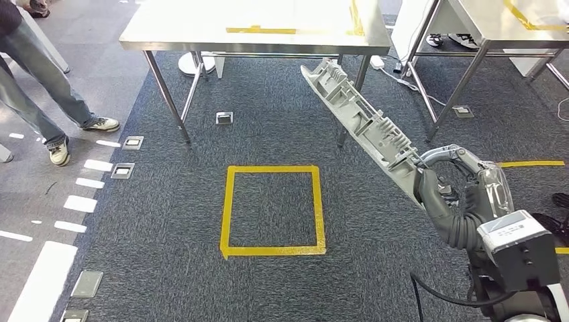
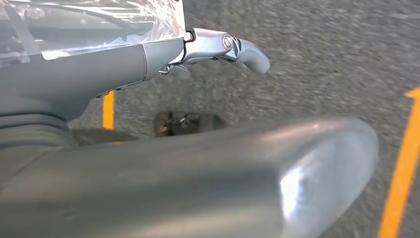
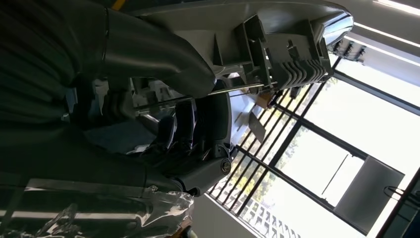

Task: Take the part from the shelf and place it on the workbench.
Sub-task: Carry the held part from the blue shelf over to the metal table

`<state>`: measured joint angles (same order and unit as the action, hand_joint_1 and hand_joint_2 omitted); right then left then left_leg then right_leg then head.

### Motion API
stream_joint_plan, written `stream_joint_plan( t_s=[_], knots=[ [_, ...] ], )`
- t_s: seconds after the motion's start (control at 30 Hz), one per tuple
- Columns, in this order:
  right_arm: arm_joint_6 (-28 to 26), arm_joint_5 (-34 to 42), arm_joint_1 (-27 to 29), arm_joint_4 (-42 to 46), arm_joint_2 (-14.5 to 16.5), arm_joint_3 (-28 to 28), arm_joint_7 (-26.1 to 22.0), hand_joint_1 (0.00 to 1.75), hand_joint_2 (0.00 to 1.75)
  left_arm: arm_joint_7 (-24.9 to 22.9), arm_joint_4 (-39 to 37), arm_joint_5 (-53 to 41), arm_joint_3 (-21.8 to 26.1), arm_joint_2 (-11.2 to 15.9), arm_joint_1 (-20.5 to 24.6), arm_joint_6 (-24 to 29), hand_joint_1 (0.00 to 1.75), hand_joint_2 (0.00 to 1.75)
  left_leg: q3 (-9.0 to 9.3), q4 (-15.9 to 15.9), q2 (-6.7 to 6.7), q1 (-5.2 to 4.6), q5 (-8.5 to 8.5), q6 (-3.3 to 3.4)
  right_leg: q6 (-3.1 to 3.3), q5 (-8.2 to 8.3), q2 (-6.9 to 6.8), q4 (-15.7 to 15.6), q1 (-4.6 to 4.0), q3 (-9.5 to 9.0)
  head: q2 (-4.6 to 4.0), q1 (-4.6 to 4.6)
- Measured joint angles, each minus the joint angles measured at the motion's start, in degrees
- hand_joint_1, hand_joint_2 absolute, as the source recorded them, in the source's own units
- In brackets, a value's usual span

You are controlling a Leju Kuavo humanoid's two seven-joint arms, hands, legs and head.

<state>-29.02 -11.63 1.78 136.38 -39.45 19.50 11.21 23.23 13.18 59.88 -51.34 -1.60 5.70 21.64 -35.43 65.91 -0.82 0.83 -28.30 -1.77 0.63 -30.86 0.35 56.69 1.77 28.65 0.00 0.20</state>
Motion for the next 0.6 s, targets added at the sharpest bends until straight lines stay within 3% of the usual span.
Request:
stream_joint_plan(
  t_s=[0.03, 0.07, 0.13, 0.23, 0.3, 0.37, 0.4, 0.43, 0.47, 0.53, 0.6],
  knots=[
    [0.0, 0.0, -0.1, 0.0, 0.0, 0.0, 0.0, 1.75, 1.75, 0.0, 0.0, 0.0, 0.0, 0.0, 0.0, -0.2, 0.0, 0.0, 0.86, -2.4, 0.02, -0.1, 1.44, 0.1, -0.36, -0.43, 0.03, 0.0, 0.04, -0.44, 0.0, -0.11],
    [0.0, 0.0, -0.1, 0.1, 0.0, 0.0, 0.0, 1.75, 1.75, 0.0, 0.0, 0.1, 0.0, 0.0, 0.1, -0.4, 0.0, 0.0, 1.76, -4.2, 0.06, -0.24, 1.66, 0.44, -0.74, -0.68, 0.08, 0.0, 0.05, -0.65, 0.0, -0.25],
    [-0.1, 0.0, -0.1, 0.2, 0.0, -0.1, -0.1, 1.75, 1.75, 0.0, 0.0, 0.1, 0.0, 0.0, 0.2, -0.6, 0.0, 0.0, 2.86, -6.1, 0.12, -0.56, 0.03, 1.56, -1.47, -0.73, 0.11, 0.1, -0.05, -0.45, 0.0, -0.46],
    [-0.1, 0.0, -0.1, 0.3, 0.0, -0.1, 0.0, 1.75, 1.75, 0.0, 0.1, 0.1, 0.0, 0.0, 0.2, -0.8, 0.0, 0.0, 4.42, -8.3, -0.04, -0.26, -1.52, 3.07, -2.06, -1.21, -0.16, 2.0, 0.01, 0.74, 0.0, -0.06],
    [-0.1, 0.0, -0.1, 0.3, 0.0, -0.1, 0.0, 1.75, 1.75, 0.0, 0.1, 0.2, 0.0, 0.0, 0.1, -1.0, 0.0, 0.0, 5.43, -8.8, -0.18, -0.21, -1.94, 3.64, -2.23, -3.03, -0.22, 7.8, 0.02, 4.23, 0.0, 0.64],
    [-0.1, 0.0, -0.1, 0.3, 0.0, -0.1, 0.0, 1.75, 1.75, 0.0, 0.1, 0.2, 0.0, 0.0, -0.2, -1.2, 0.0, 0.0, 6.42, -9.0, -0.22, -0.4, -2.78, 3.96, -2.27, -4.99, -0.2, 14.9, -0.06, 9.43, 0.0, 1.29],
    [-0.1, 0.0, -0.1, 0.3, 0.0, -0.1, 0.0, 1.75, 1.75, 0.0, 0.1, 0.2, 0.0, 0.0, -0.4, -1.2, 0.0, 0.0, 7.11, -9.0, -0.24, -0.51, -3.35, 4.01, -2.18, -4.97, -0.21, 16.6, -0.11, 11.35, 0.0, 1.49],
    [-0.1, 0.0, -0.1, 0.3, 0.0, -0.1, 0.0, 1.75, 1.75, 0.0, 0.1, 0.3, 0.0, 0.0, -0.6, -1.2, 0.0, 0.0, 7.99, -9.0, -0.29, -0.6, -4.02, 4.02, -1.98, -3.87, -0.21, 16.4, -0.22, 12.41, 0.0, 1.61],
    [-0.1, 0.0, -0.1, 0.3, 0.0, -0.1, 0.0, 1.75, 1.75, 0.0, 0.1, 0.3, 0.0, 0.0, -0.7, -1.3, 0.0, 0.0, 9.02, -9.0, -0.33, -0.66, -4.76, 3.97, -1.67, -1.7, -0.21, 14.3, -0.38, 12.68, 0.0, 1.76],
    [0.0, 0.0, 0.0, 0.3, 0.0, 0.0, 0.0, 1.75, 1.75, 0.0, 0.1, 0.3, 0.0, 0.0, -0.8, -1.4, 0.0, 0.0, 11.16, -9.1, -0.37, -0.78, -6.4, 3.73, -0.77, 4.39, -0.26, 8.1, -0.94, 12.5, 0.0, 2.02],
    [0.0, 0.0, 0.1, 0.3, 0.0, 0.0, 0.0, 1.75, 1.75, 0.0, 0.1, 0.4, 0.0, -0.1, -0.8, -1.4, 0.0, 0.0, 12.39, -9.7, -0.34, -0.88, -7.66, 3.11, -0.11, 7.17, -0.36, 4.3, -1.5, 12.07, 0.0, 2.23]
  ],
)
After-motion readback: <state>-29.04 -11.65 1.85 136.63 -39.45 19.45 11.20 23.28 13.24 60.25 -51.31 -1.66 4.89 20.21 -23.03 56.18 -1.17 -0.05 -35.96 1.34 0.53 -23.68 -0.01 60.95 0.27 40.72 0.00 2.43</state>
